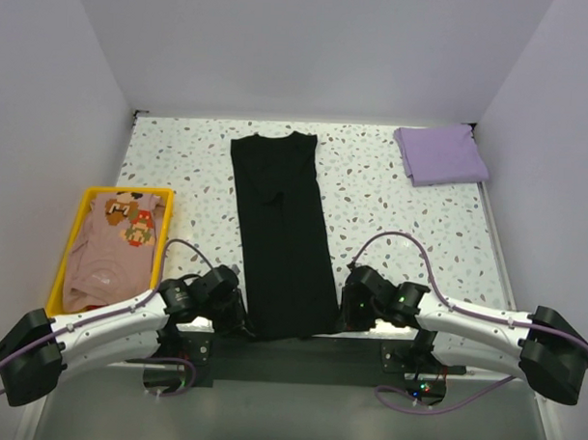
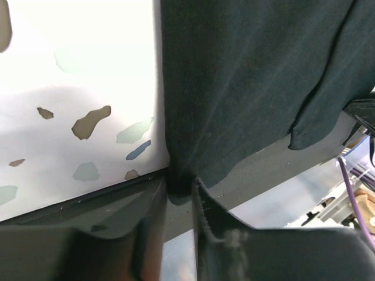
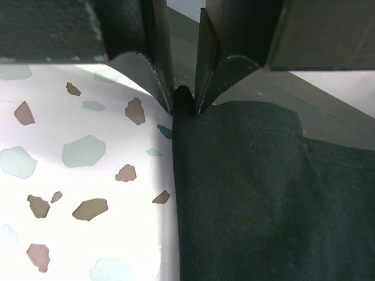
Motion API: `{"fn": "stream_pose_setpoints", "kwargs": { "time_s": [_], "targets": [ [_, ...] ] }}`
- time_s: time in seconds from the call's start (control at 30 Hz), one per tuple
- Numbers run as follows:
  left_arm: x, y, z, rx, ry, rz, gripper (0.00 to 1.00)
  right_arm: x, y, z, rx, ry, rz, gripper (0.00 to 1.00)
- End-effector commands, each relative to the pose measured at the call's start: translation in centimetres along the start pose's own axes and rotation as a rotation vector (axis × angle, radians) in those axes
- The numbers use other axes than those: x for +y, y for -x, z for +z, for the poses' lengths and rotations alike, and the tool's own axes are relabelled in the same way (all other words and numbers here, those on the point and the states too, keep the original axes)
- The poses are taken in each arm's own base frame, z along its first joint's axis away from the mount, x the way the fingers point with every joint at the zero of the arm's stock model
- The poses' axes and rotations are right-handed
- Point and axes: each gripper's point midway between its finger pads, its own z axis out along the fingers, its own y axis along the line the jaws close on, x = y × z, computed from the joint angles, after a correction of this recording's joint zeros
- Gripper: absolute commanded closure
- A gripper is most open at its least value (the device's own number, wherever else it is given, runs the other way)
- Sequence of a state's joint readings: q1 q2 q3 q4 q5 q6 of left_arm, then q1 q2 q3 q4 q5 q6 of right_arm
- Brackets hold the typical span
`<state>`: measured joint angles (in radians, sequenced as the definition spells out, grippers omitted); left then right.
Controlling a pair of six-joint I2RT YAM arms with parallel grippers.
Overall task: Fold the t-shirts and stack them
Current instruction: Fold the tshirt
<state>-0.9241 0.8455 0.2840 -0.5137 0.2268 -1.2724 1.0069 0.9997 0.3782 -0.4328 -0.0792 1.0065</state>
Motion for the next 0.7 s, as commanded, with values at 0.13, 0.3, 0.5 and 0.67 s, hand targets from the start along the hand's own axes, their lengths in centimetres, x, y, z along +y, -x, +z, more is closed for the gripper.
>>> {"fn": "stream_pose_setpoints", "kwargs": {
  "time_s": [0.13,0.3,0.5,0.67],
  "targets": [
    [0.4,-0.6,0.4,0.02,-0.011,0.0,0.91,-1.7,-1.8,0.1,0.066,-0.045,0.011,0.8],
    [-0.2,-0.4,-0.2,0.01,-0.018,0.013,1.0,-0.9,-1.5,-0.3,0.056,-0.008,0.004,0.92],
    [-3.4,2.0,-1.9,-0.065,-0.036,0.082,1.0,2.4,2.5,-2.8,-0.07,0.019,-0.071,1.0],
    [-5.2,4.6,-2.9,-0.118,-0.059,0.139,1.0,4.1,5.7,-3.4,-0.116,-0.008,-0.093,1.0]
  ]
}}
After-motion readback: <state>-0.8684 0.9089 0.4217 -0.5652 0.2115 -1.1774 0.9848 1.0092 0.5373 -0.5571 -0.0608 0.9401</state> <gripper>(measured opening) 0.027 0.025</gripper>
